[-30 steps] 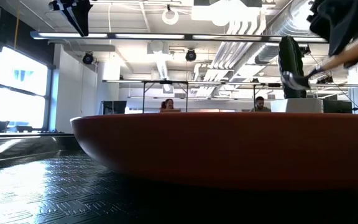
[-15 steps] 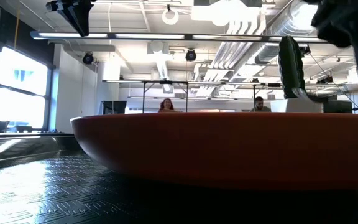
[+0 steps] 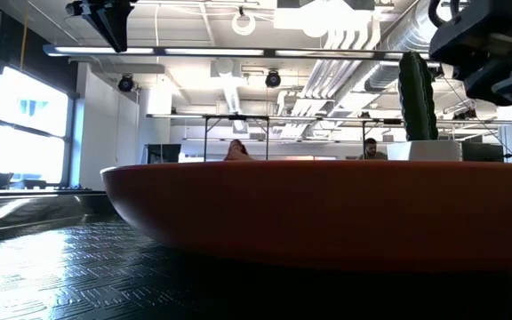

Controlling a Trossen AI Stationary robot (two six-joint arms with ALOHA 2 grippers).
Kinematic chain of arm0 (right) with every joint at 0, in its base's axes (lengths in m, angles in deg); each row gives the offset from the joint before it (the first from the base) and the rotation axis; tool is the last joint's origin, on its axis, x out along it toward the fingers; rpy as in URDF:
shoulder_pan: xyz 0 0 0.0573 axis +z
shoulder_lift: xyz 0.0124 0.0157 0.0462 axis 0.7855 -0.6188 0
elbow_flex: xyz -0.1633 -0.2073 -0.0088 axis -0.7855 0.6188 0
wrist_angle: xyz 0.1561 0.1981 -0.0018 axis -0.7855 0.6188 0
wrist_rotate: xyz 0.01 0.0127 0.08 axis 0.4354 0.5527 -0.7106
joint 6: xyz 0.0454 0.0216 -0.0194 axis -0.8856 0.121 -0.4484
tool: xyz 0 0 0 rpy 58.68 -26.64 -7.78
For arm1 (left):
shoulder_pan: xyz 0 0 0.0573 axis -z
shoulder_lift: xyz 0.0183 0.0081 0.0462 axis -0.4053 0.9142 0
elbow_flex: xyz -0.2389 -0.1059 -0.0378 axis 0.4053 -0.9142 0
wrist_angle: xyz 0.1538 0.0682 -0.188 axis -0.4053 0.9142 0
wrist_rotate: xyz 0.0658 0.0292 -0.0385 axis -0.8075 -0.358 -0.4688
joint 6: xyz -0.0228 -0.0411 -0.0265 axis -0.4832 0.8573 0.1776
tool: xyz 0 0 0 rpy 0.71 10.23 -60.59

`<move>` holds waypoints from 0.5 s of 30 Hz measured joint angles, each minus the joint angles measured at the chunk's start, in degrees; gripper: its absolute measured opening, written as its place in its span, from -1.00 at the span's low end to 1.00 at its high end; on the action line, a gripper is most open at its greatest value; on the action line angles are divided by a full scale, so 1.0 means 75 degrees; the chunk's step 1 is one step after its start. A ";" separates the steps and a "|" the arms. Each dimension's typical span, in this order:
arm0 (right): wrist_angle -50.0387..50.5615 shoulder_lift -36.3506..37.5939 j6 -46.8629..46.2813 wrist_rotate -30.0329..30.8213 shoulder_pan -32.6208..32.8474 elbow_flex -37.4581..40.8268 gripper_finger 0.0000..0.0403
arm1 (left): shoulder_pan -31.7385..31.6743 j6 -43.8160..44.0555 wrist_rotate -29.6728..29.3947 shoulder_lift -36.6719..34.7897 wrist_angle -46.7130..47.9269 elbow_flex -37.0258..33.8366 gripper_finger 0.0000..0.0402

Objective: Pick and place plate/cup/fork/spoon on tray
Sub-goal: Put the yellow spoon on the black tray to the right of the orange plate

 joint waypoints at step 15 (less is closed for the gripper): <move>-0.0570 -0.0549 -0.0003 -0.0196 -0.0052 0.0000 -0.86 | -0.0002 -0.0006 -0.0009 0.0000 -0.0028 0.0000 -0.65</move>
